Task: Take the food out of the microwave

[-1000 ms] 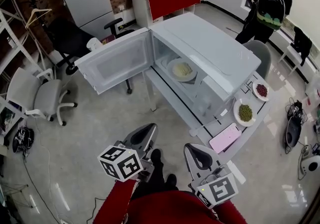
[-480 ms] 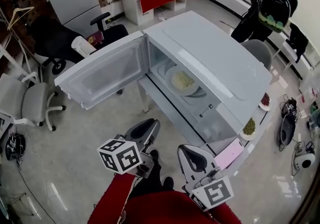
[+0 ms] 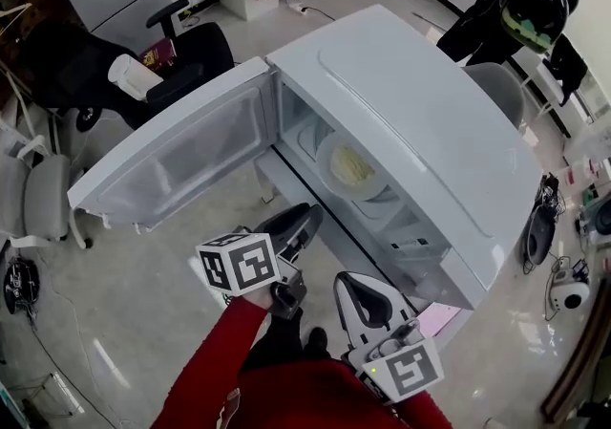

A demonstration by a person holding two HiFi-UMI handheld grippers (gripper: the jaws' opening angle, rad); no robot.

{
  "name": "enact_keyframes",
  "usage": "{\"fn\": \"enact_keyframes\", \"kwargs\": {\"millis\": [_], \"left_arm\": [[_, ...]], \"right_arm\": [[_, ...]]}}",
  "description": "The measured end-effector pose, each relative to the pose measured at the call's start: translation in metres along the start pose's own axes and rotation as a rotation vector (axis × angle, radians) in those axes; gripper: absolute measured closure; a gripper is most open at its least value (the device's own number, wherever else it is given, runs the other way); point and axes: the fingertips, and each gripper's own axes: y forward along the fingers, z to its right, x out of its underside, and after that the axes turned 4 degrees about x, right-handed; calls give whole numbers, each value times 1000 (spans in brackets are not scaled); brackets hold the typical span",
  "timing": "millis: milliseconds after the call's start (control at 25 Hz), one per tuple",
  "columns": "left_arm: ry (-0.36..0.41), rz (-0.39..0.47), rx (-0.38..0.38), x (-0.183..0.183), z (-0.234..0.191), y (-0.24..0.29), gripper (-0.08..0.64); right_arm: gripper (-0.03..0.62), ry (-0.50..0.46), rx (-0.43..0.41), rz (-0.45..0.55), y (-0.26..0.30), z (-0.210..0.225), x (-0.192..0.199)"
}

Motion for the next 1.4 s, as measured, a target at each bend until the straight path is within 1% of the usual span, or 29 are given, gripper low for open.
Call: {"fn": "enact_keyframes", "kwargs": {"millis": [160, 560, 840, 1040, 1160, 1280, 1400], "left_arm": [[-123, -20, 32, -4, -11, 24, 440], [-336, -30, 72, -13, -33, 56, 440], [-436, -66, 78, -10, -33, 68, 440], [-477, -88, 76, -9, -32, 73, 443], [-500, -101, 68, -6, -34, 74, 495], [-544, -103, 85, -4, -35, 73, 500], [-566, -104, 93, -3, -35, 73, 505]], "right_arm": [[583, 14, 16, 52, 17, 5, -19], [583, 45, 46, 18, 45, 12, -21], [583, 62, 66, -2, 51, 17, -22], [583, 77, 74, -10, 53, 21, -22], [583, 81, 78, -13, 55, 22, -23], [583, 85, 78, -16, 56, 24, -23], [583, 87, 76, -22, 58, 26, -21]]}}
